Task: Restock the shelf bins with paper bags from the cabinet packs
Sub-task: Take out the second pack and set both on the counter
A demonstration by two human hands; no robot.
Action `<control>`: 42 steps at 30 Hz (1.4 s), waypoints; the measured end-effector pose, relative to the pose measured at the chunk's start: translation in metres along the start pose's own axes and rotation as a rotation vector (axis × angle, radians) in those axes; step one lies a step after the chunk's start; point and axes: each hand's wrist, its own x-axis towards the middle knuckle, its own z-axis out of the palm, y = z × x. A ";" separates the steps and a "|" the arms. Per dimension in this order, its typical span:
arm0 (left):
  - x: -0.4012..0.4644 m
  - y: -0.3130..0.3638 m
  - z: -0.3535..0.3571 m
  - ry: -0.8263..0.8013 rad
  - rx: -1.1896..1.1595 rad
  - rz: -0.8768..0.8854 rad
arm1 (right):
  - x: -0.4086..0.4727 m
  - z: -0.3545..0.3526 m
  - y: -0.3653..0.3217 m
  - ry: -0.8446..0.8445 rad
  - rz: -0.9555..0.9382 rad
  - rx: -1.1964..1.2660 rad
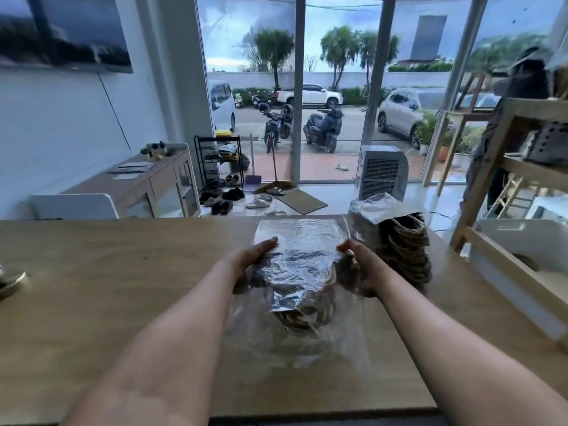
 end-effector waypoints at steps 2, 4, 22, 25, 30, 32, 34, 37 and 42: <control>0.020 0.007 -0.005 0.003 -0.014 -0.019 | 0.020 0.000 -0.008 0.005 0.014 -0.006; 0.039 0.012 -0.007 0.009 -0.010 -0.030 | 0.037 -0.001 -0.014 0.008 0.033 0.001; 0.213 0.056 -0.003 0.130 -0.015 -0.191 | 0.201 -0.026 -0.080 0.046 0.139 -0.033; 0.227 0.051 -0.007 0.125 0.033 -0.263 | 0.216 -0.027 -0.072 0.077 0.131 -0.102; 0.239 0.044 -0.011 0.165 0.076 -0.274 | 0.218 -0.025 -0.065 0.103 0.119 -0.197; 0.239 0.046 -0.010 0.209 0.136 -0.242 | 0.215 -0.022 -0.064 0.136 0.095 -0.242; 0.244 0.048 -0.013 0.318 0.297 -0.160 | 0.211 -0.015 -0.064 0.202 -0.020 -0.339; 0.243 0.063 -0.017 0.481 0.534 -0.007 | 0.195 -0.010 -0.072 0.254 -0.274 -0.513; 0.243 0.099 0.009 0.454 0.640 0.163 | 0.141 -0.017 -0.102 0.417 -0.477 -0.818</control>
